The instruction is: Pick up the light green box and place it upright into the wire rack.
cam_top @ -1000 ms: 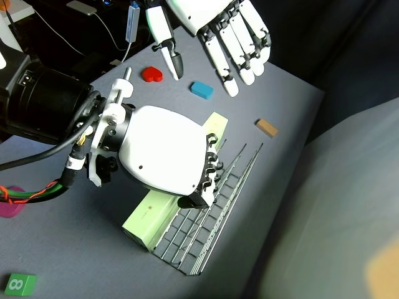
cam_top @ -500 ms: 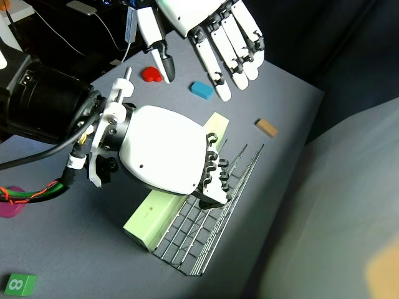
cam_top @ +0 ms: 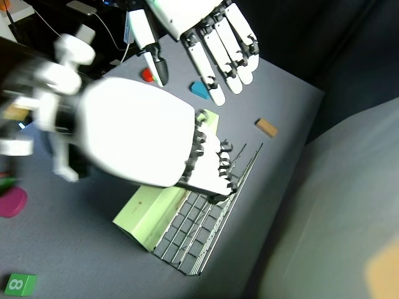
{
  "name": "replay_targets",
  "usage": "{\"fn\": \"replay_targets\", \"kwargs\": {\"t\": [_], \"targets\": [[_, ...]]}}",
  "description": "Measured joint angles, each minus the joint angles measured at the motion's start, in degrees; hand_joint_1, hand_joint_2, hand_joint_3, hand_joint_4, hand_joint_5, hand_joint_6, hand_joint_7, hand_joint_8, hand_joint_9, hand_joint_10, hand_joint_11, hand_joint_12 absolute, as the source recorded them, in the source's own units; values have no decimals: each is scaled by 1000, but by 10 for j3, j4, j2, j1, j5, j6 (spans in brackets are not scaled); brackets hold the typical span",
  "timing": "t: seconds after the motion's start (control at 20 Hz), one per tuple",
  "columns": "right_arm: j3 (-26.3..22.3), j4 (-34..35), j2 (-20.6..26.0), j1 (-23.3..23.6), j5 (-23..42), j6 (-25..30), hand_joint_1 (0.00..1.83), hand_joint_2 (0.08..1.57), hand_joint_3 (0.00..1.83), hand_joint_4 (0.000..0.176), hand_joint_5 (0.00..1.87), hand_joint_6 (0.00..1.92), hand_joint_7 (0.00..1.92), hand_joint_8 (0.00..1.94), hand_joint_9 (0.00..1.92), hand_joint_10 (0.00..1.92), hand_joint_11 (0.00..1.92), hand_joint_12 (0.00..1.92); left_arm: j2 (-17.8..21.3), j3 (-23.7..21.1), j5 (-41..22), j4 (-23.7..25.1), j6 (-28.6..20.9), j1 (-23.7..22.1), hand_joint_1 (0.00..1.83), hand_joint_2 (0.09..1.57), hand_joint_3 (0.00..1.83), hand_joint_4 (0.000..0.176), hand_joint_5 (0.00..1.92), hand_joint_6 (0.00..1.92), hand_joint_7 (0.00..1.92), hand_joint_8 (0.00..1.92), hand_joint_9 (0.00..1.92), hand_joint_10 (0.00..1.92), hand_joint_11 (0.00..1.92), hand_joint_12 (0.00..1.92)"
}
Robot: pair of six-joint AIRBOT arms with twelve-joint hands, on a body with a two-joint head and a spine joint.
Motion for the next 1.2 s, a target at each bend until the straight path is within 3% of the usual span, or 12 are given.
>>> {"fn": "replay_targets", "kwargs": {"t": [0.3, 0.45, 0.55, 0.6, 0.7, 0.8, 0.9, 0.95, 1.0, 1.1, 1.15, 1.2], "targets": [[-89, -40, 150, 1, 84, -17, 791, 963, 0, 0, 544, 8, 578, 5, 519, 23, 159, 1166, -5, -1, 14, 0, -8, 2, 239, 1211, 0, 73, 396, 1, 345, 4, 305, 5, 10, 845], [-122, -42, 202, -11, 93, -29, 684, 1042, 17, 0, 736, 64, 773, 62, 699, 85, 346, 1215, -10, -6, 14, 0, -10, 2, 243, 1216, 1, 74, 451, 6, 476, 13, 435, 24, 70, 846], [-140, -42, 216, -16, 75, -39, 628, 1132, 3, 0, 957, 139, 932, 261, 700, 648, 532, 1386, -14, -6, 16, 0, -11, 2, 244, 1223, 0, 61, 580, 5, 652, 13, 638, 42, 257, 865], [-151, -41, 219, -20, 59, -39, 623, 1167, 4, 0, 1016, 366, 917, 653, 715, 1053, 630, 1519, -14, -6, 16, -1, -11, 0, 267, 1215, 0, 43, 648, 23, 723, 32, 739, 76, 381, 916], [-162, -35, 220, -26, 42, -40, 620, 1207, 3, 0, 883, 1147, 849, 1301, 804, 1539, 787, 1729, -14, -5, 19, 0, -12, -6, 348, 1197, 0, 0, 829, 27, 870, 38, 900, 153, 536, 1043], [-162, -34, 220, -32, 42, -37, 612, 1212, 2, 0, 807, 1686, 814, 1786, 913, 1888, 989, 1908, -18, -4, 23, 2, -12, -6, 446, 1207, 1, 0, 987, 84, 1045, 87, 869, 702, 652, 1216], [-162, -21, 220, -41, 50, -36, 605, 1232, 5, 0, 836, 1905, 879, 1933, 1063, 1920, 1165, 1920, -20, -4, 26, -1, -12, -7, 513, 1230, 3, 0, 708, 1135, 827, 1069, 754, 1433, 732, 1530], [-162, -21, 220, -44, 54, -35, 605, 1250, 7, 0, 903, 1918, 963, 1939, 1129, 1921, 1272, 1921, -21, -4, 25, 0, -12, -7, 563, 1245, 3, 0, 607, 1566, 744, 1543, 736, 1777, 787, 1782], [-162, -26, 220, -44, 56, -34, 596, 1281, 9, 0, 994, 1920, 1065, 1941, 1191, 1921, 1364, 1921, -22, -4, 25, 0, -12, -7, 593, 1255, 3, 0, 619, 1808, 750, 1819, 798, 1892, 891, 1893], [-162, -28, 220, -44, 59, -34, 556, 1348, 13, 0, 1125, 1921, 1194, 1941, 1287, 1921, 1473, 1921, -25, -4, 24, 0, -12, -7, 611, 1254, 0, 0, 811, 1916, 909, 1917, 961, 1920, 1069, 1920], [-162, -29, 220, -45, 62, -35, 542, 1405, 24, 0, 1210, 1921, 1325, 1941, 1434, 1921, 1595, 1921, -25, -4, 27, -2, -13, -10, 577, 1273, 3, 0, 1035, 1920, 1134, 1920, 1145, 1921, 1236, 1921], [-162, -29, 220, -45, 62, -35, 542, 1405, 24, 0, 1210, 1921, 1325, 1941, 1434, 1921, 1595, 1921, -25, -4, 27, -2, -13, -11, 577, 1273, 3, 0, 1035, 1920, 1134, 1920, 1145, 1921, 1236, 1921]]}}
